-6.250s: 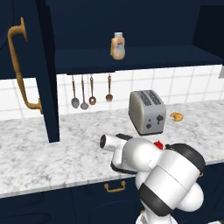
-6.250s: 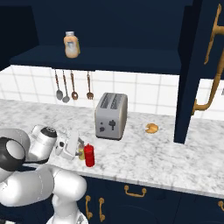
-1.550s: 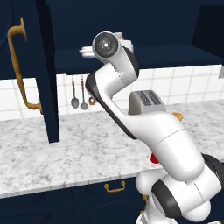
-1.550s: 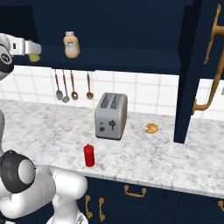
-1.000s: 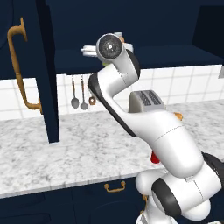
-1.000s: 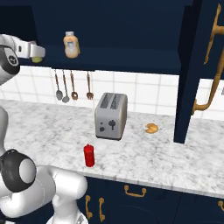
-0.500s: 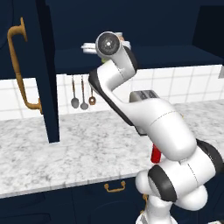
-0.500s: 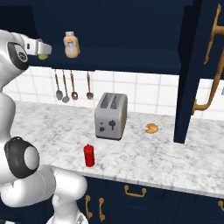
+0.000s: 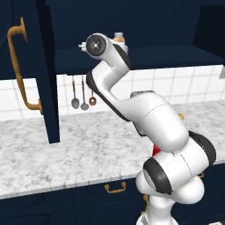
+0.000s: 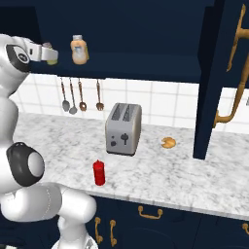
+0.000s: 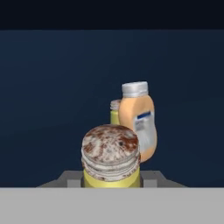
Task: Put the shaker and condiment bottle from the counter next to their counterparts in the cabinet.
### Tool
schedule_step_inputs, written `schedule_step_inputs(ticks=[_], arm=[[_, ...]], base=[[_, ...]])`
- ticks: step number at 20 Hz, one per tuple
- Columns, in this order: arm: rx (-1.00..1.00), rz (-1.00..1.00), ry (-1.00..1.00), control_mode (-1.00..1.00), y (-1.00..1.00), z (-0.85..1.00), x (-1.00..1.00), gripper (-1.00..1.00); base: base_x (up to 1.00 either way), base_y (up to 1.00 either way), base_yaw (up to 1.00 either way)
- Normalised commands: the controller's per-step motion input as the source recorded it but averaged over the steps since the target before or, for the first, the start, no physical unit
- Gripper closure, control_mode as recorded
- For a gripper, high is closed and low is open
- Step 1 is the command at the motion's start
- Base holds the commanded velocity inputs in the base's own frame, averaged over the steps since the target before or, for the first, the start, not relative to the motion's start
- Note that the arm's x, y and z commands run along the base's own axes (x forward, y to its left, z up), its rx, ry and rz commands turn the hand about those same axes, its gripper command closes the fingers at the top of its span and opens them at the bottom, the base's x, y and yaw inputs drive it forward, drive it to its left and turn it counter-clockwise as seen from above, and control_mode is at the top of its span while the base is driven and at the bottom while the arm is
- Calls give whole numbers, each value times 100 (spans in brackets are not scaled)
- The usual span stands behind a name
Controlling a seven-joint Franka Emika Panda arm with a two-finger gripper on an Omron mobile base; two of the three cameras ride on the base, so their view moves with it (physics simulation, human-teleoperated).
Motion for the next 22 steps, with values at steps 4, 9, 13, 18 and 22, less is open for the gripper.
schedule_step_inputs(ticks=[4, 9, 13, 18, 22], arm=[[0, -8, 0, -100, 1, 0, 16, 100], [0, -5, -3, -100, 0, 2, 25, 100], [0, -5, -5, -100, 0, 6, 26, 100], [0, -4, -6, -100, 0, 0, 18, 100], [0, -3, -4, -100, 0, 0, 16, -100]], base=[[0, 0, 0], [0, 0, 0], [0, 0, 0], [0, 0, 0], [0, 0, 0]])
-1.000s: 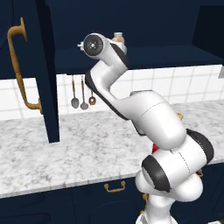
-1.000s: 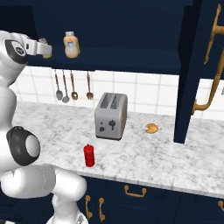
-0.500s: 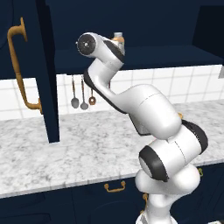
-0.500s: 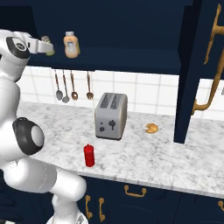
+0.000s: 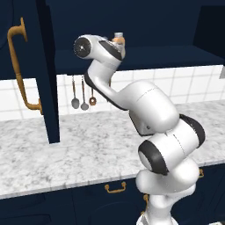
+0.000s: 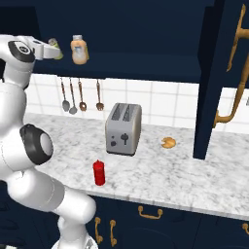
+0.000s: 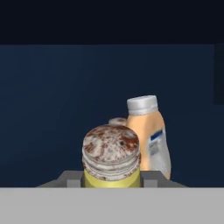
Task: Put the shaker and condiment bottle from the counter next to their counterparts in the cabinet.
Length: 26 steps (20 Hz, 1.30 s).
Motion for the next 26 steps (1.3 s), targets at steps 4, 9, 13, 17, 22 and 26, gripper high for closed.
schedule_step_inputs(ticks=[4, 9, 13, 17, 22, 26], arm=[[0, -2, -4, -100, 0, 0, 15, -100], [0, -2, -2, -100, 0, 0, 13, -100], [0, -2, -3, -100, 0, 0, 9, -100], [0, -1, -3, -100, 0, 0, 0, -100], [0, 0, -3, -100, 2, 0, -36, -100], [0, 0, -1, -100, 4, 0, -52, -100]], base=[[0, 0, 0], [0, 0, 0], [0, 0, 0], [0, 0, 0], [0, 0, 0], [0, 0, 0]])
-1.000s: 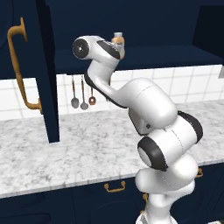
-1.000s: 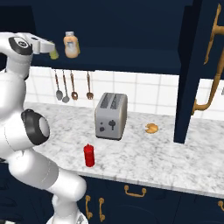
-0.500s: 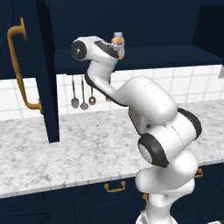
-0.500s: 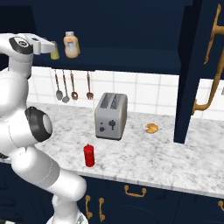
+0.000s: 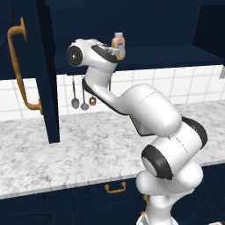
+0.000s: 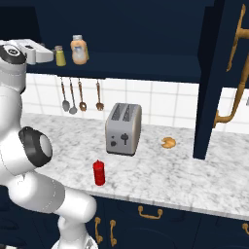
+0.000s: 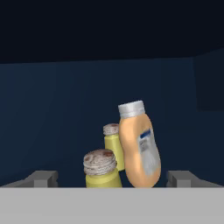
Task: Put the shaker and condiment bottle from the counter next to their counterparts in the cabinet.
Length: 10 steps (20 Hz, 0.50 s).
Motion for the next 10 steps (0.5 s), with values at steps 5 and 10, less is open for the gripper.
schedule_step_inputs(ticks=[5, 10], arm=[[0, 0, 0, -100, 1, 0, -59, -100], [0, 0, 0, -100, 3, -1, -60, -100]], base=[[0, 0, 0], [0, 0, 0]])
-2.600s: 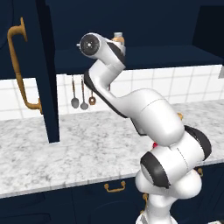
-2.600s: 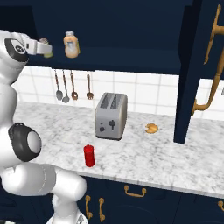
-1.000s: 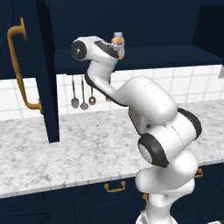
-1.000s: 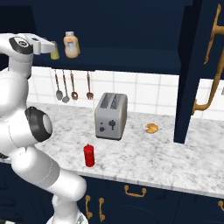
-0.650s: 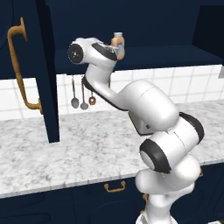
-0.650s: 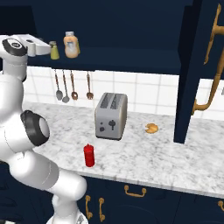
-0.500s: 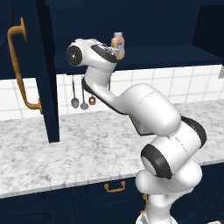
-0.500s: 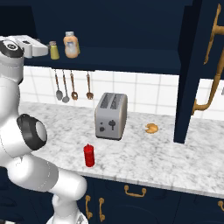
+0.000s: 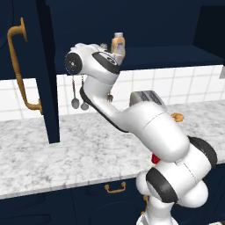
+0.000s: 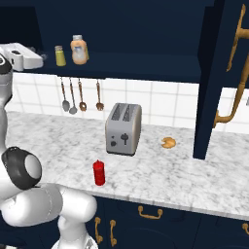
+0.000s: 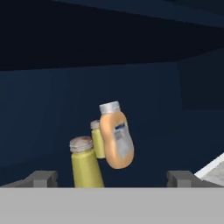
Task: Put the shaker and condiment bottle from the counter next to their counterparts in the cabinet.
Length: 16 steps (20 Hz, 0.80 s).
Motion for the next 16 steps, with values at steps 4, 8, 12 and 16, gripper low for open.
schedule_step_inputs(ticks=[4, 8, 12, 16], arm=[[-3, 0, 1, -100, 0, -35, -72, -100], [-14, 4, 6, -100, -24, -64, -83, -100], [-12, 20, 0, -100, -44, -71, -89, -100], [-11, 28, 0, -100, -63, -65, -76, -100]], base=[[0, 0, 0], [0, 0, 0], [0, 0, 0], [0, 0, 0]])
